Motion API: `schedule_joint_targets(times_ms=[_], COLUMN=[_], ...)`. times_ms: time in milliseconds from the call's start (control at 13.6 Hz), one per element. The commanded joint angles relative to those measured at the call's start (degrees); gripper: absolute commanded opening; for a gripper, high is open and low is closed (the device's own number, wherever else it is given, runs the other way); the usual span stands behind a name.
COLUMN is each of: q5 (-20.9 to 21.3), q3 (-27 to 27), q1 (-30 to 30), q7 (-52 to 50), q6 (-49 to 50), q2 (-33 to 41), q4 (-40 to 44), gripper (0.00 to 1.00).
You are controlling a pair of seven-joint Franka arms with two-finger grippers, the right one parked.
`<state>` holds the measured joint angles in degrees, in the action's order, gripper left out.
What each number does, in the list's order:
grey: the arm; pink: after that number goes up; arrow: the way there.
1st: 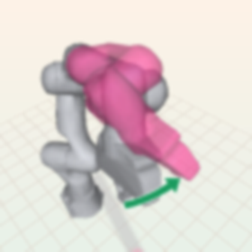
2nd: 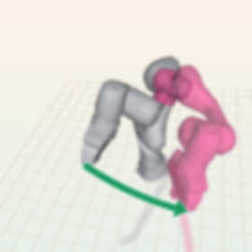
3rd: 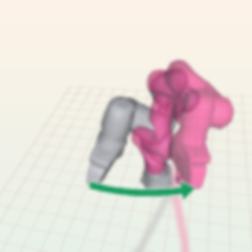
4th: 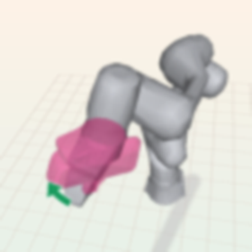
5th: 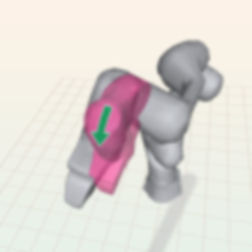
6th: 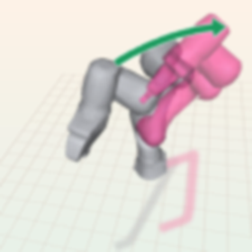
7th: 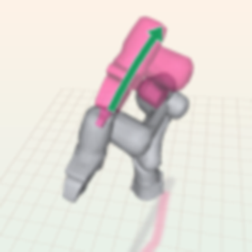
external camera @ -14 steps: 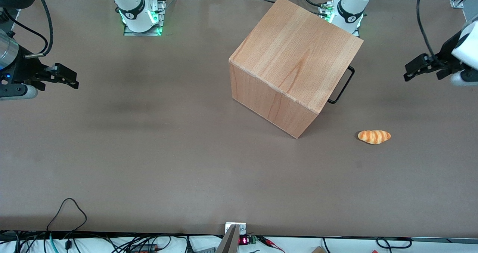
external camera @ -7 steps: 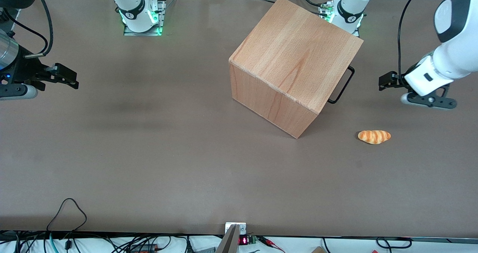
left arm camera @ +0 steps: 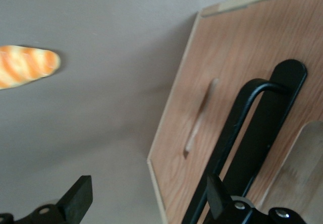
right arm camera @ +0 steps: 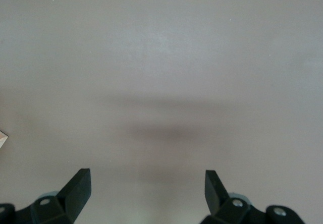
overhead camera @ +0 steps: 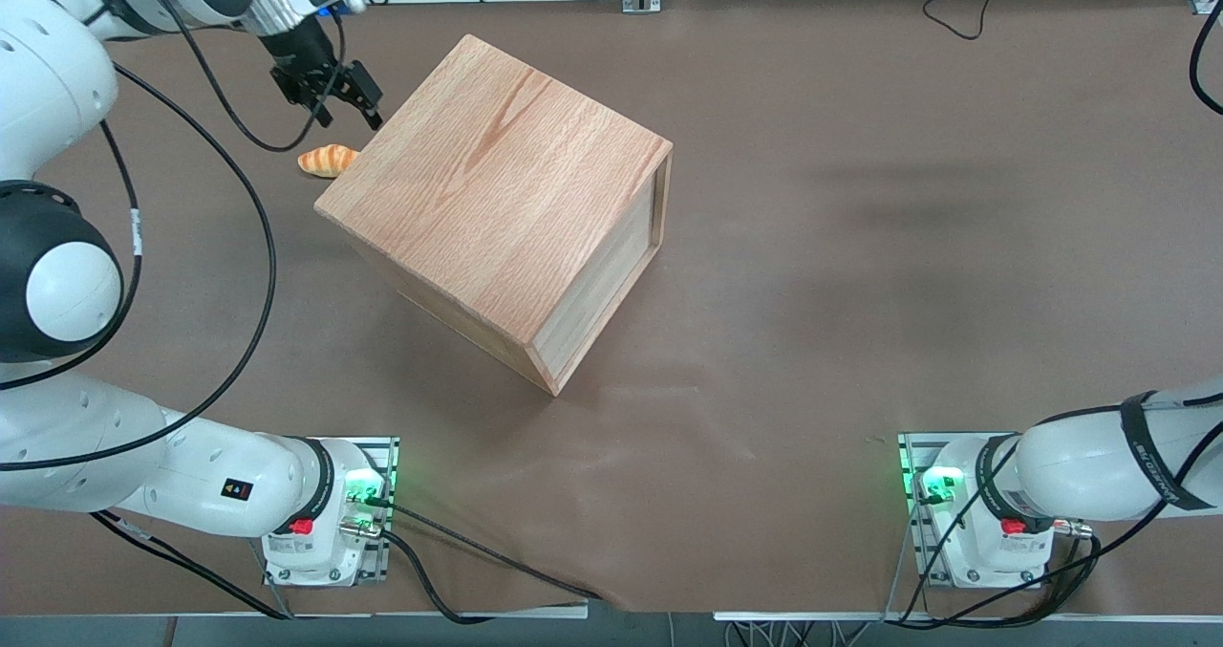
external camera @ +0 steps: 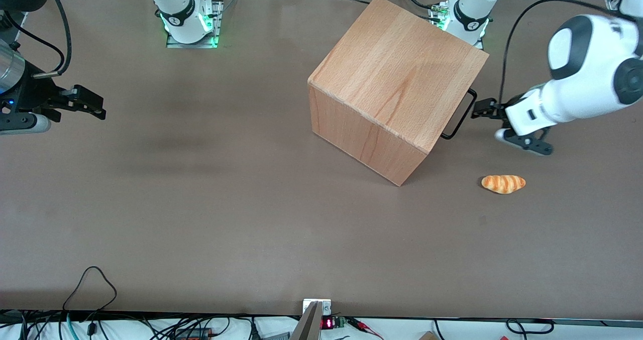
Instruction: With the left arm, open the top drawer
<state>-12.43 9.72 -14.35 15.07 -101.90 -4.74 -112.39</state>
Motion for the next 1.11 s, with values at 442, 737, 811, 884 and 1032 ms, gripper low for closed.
schedule_joint_targets(times_ms=[442, 737, 811, 884, 1032], q5=[-5.94, -6.02, -6.02, -5.94, -5.58], q3=[-0.84, -0.84, -0.84, -0.76, -0.49], q1=[-0.59, -0.5, -0.5, -0.5, 0.2], q7=[6.97, 15.41, 16.47, 16.74, 16.83], q6=[-1.02, -8.82, -9.28, -10.15, -14.27], q2=[-0.36, -1.41, -1.85, -1.94, -2.47], q4=[-1.51, -5.29, -5.29, -5.29, -5.12], gripper=[1.0, 1.0, 1.0, 1.0, 1.0])
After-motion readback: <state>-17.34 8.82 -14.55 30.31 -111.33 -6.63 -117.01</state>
